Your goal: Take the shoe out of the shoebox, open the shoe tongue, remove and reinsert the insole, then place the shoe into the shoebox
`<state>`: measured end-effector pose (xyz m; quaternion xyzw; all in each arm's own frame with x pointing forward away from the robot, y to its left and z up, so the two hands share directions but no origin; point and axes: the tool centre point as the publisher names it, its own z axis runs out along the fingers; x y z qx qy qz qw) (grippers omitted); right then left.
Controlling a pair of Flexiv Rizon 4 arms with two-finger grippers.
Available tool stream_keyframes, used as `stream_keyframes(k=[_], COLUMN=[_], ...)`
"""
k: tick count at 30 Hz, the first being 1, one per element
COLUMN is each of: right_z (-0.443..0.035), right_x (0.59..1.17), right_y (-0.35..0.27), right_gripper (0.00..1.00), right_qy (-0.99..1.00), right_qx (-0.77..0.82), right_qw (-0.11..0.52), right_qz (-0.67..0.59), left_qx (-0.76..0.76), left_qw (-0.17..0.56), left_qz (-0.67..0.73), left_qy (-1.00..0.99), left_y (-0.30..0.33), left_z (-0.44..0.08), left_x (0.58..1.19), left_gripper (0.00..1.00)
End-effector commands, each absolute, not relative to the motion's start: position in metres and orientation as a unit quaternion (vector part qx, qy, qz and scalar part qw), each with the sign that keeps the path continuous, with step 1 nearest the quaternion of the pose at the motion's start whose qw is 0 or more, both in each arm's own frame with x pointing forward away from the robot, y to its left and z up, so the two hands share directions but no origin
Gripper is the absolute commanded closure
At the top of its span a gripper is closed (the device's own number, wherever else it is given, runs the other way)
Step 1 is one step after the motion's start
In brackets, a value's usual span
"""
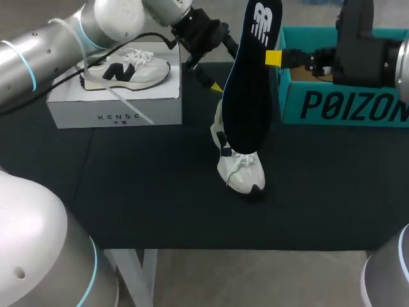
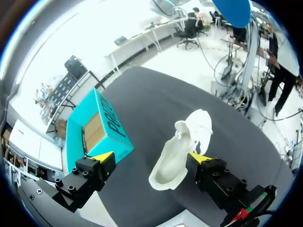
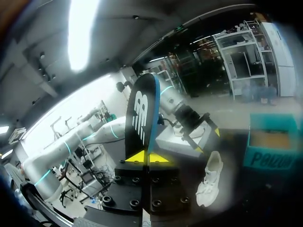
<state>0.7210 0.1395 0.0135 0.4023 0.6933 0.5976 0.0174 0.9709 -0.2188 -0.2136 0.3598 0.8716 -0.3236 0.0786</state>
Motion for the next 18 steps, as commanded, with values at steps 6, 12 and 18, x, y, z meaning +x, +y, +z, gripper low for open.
stream_keyframes(k=[6,12,18], right_z=[0.006,0.007,0.002], right_x=[0.732,0.743,0.759], right_y=[0.15,0.155,0.151], right_gripper=[1.0,1.0,1.0], right_qy=[0.686,0.675,0.635], right_qx=[0.402,0.404,0.42], right_qw=[0.012,-0.036,-0.087], right_qz=[0.606,0.616,0.642], left_qx=[0.345,0.362,0.399], left_qw=[0.12,0.342,0.417], left_qz=[-0.34,-0.37,-0.442], left_qy=[0.867,0.784,0.687], left_y=[-0.217,-0.219,-0.214], left_z=[-0.217,-0.198,-0.176], left_x=[0.968,0.985,0.981], left_gripper=[0.0,0.0,0.0])
